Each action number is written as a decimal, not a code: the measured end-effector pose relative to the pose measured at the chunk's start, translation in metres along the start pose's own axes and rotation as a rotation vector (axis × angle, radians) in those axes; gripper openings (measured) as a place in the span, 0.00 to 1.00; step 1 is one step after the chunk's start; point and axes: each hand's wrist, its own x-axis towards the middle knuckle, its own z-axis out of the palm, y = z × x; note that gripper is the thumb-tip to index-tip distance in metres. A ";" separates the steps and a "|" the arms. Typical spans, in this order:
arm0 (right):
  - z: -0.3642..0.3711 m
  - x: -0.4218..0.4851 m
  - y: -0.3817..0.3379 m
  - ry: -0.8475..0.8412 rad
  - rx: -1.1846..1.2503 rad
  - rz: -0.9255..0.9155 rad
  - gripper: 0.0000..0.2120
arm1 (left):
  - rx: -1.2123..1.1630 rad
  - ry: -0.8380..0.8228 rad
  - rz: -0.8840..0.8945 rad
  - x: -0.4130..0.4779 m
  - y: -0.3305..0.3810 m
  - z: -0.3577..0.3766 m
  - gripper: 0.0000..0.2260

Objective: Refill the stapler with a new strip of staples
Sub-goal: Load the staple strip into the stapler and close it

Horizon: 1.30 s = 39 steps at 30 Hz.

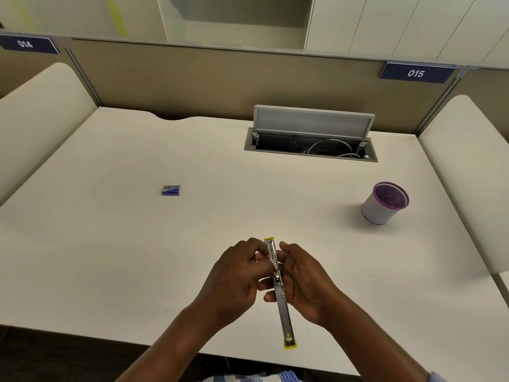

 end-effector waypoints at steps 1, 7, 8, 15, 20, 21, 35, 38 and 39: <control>0.000 0.000 0.001 0.003 -0.016 -0.003 0.25 | 0.006 -0.011 0.012 -0.001 -0.002 0.001 0.19; 0.005 -0.003 0.005 0.016 -0.107 -0.027 0.27 | 0.011 -0.058 0.061 -0.003 -0.005 0.004 0.13; 0.006 -0.003 0.005 0.021 -0.112 -0.026 0.27 | 0.030 -0.065 0.067 -0.004 -0.005 0.005 0.13; 0.007 -0.007 0.006 0.060 -0.133 0.006 0.31 | 0.221 0.003 0.122 -0.010 -0.010 0.010 0.09; 0.009 -0.008 0.007 0.056 -0.125 0.009 0.30 | 0.267 0.039 0.065 -0.015 -0.013 0.016 0.11; 0.010 -0.008 0.007 0.052 -0.125 0.008 0.29 | 0.252 0.036 0.055 -0.015 -0.012 0.016 0.12; 0.011 -0.008 0.009 0.038 -0.127 -0.016 0.25 | 0.085 0.058 0.012 -0.024 -0.007 0.023 0.24; 0.012 -0.009 0.009 0.029 -0.117 -0.010 0.25 | 0.123 0.069 0.016 -0.025 -0.010 0.026 0.24; 0.012 -0.009 0.009 0.018 -0.124 -0.010 0.25 | 0.135 0.073 0.014 -0.026 -0.011 0.026 0.24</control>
